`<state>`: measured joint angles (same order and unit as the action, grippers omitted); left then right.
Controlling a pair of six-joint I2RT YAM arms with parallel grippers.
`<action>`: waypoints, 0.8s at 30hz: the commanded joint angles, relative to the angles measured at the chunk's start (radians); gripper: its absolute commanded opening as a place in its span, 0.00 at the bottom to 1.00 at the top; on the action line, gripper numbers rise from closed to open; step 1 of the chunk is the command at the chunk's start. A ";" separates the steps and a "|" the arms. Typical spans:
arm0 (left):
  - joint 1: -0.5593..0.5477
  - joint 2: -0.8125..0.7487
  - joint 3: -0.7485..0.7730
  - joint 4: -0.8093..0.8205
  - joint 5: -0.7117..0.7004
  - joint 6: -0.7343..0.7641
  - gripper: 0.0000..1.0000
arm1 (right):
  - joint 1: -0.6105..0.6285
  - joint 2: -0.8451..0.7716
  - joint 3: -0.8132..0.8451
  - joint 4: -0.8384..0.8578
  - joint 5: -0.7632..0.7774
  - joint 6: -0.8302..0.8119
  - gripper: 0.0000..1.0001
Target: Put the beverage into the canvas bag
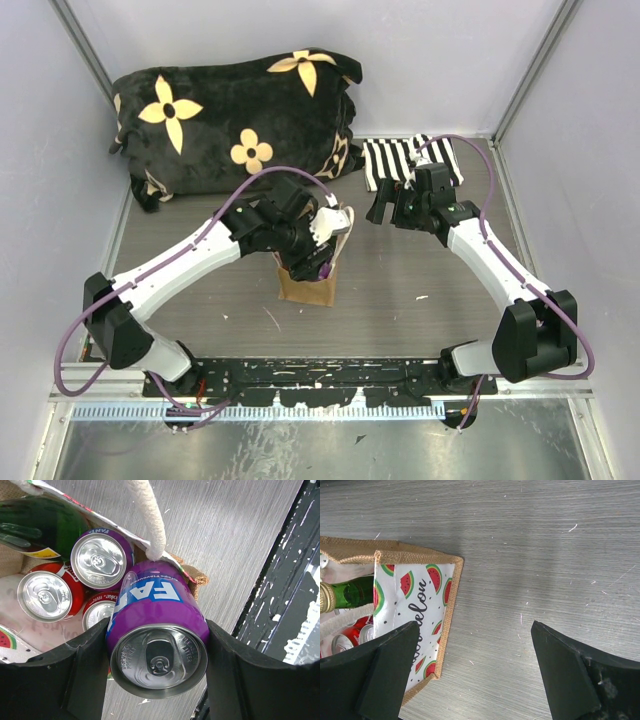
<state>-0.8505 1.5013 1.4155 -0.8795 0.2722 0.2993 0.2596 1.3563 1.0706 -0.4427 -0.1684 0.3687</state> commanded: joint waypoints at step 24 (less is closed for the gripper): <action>-0.030 0.118 -0.081 0.083 0.037 0.030 0.00 | -0.009 -0.024 0.008 0.019 -0.004 -0.019 1.00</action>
<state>-0.8669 1.5822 1.3746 -0.8356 0.2798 0.3325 0.2577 1.3560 1.0664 -0.4454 -0.1688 0.3679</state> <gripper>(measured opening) 0.692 0.999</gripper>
